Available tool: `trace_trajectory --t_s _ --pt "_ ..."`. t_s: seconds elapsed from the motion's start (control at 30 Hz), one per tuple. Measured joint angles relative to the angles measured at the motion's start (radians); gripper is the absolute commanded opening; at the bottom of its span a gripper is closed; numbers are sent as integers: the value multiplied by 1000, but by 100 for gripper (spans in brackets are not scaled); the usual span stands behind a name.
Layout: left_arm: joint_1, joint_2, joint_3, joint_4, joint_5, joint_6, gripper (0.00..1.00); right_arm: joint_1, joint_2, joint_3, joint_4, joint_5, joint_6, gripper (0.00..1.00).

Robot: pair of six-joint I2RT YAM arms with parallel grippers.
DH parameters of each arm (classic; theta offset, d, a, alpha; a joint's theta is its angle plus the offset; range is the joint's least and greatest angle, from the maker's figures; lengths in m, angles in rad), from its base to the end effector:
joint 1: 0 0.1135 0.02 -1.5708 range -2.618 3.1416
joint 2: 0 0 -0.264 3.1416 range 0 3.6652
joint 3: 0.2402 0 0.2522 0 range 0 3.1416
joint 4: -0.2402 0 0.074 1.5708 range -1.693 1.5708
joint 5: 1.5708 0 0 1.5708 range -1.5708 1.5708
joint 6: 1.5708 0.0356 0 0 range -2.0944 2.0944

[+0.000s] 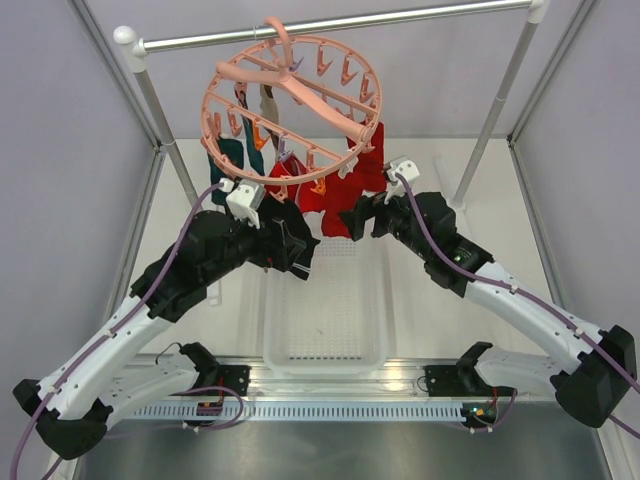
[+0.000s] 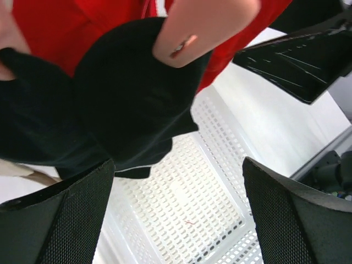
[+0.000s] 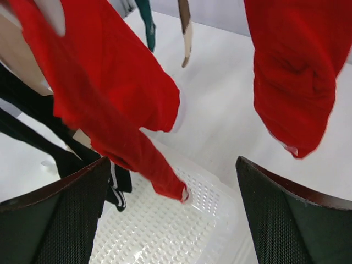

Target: Remove the socks clipped to the hanger

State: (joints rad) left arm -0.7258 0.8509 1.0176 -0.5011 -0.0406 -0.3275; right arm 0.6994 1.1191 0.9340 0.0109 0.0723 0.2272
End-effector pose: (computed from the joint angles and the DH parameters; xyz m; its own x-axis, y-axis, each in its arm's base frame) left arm 0.1364 -0.1191 0.3758 -0.4365 -0.0423 -0.8987 0.5218 0.8018 -0.2912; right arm 0.2040 0.1683 0.3459 -0.2616 0.0735 -0.9624 -0.5426 0.8134 0.2096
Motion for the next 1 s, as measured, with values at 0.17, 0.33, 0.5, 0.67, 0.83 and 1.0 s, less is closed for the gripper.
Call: trace_trajectory --t_s 0.17,0.33,0.5,0.67,0.83,1.0 --pt "0 9 4 12 55 -11 99 -66 37 0 112 -153 -22 98" --pt "0 8 4 34 81 -35 98 -100 49 0 207 -273 -14 84" --pt "0 1 -6 65 99 -64 98 -99 80 16 265 -367 10 58" --pt "0 -7 -44 109 107 -98 98 -100 98 19 284 -417 48 38" --pt "0 -7 -103 197 131 -141 97 -100 97 24 282 -439 90 19" --pt "0 3 -163 298 142 -171 97 -100 93 52 240 -462 133 7"
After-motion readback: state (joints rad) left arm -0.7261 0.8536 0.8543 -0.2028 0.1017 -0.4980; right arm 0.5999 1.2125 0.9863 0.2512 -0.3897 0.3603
